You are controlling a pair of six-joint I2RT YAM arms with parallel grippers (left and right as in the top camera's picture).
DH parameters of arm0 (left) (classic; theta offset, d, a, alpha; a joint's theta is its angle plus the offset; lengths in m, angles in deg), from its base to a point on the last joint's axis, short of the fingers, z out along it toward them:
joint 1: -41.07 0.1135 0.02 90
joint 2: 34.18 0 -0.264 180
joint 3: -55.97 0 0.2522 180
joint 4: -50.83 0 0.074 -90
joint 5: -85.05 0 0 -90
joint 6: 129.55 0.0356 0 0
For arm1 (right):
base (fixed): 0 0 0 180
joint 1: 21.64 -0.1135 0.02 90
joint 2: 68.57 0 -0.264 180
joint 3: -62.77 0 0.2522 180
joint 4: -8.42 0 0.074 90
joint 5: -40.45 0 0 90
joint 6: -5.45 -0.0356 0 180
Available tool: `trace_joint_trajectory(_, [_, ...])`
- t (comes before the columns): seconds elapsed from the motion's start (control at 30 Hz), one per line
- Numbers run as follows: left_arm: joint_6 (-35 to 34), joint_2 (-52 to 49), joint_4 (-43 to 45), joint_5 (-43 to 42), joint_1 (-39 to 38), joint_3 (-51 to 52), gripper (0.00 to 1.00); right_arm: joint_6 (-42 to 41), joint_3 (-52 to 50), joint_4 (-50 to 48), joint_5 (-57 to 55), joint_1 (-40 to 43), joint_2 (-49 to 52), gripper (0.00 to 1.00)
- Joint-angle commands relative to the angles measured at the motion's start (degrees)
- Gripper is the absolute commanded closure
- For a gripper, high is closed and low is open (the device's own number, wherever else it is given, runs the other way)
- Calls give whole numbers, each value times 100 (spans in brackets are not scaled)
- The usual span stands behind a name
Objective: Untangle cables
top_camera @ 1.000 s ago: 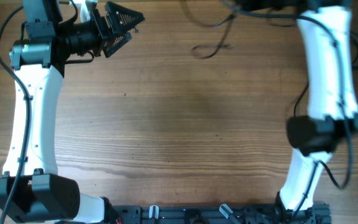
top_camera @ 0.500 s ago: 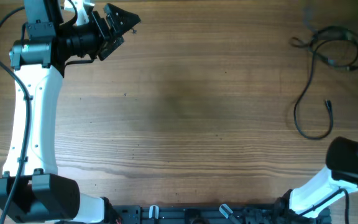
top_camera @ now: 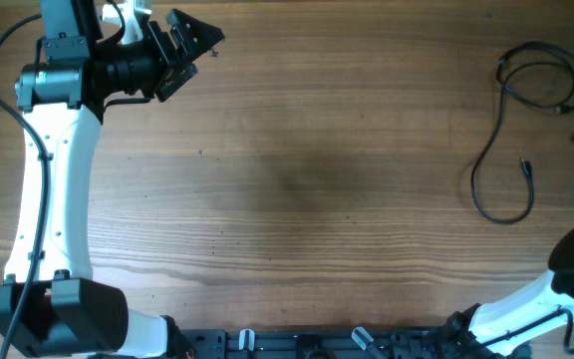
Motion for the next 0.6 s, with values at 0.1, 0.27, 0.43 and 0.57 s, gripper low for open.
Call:
trace_joint_trajectory(0.1, [31,59,7,55,26,-15,0,-916,-1558,-929,-367,382,118,96])
trace_joint_trajectory(0.27, [28,59,7,55,26,-15,0,-1261,-2472,-1668,-162,658,118,55])
trace_joint_trajectory(0.43, [28,59,7,55,24,-15,0,-1220,-2782,-2070,472,675,118,0])
trace_joint_trajectory(0.57, [31,57,-17,55,20,-15,0,-387,-2780,-2334,1523,634,116,0])
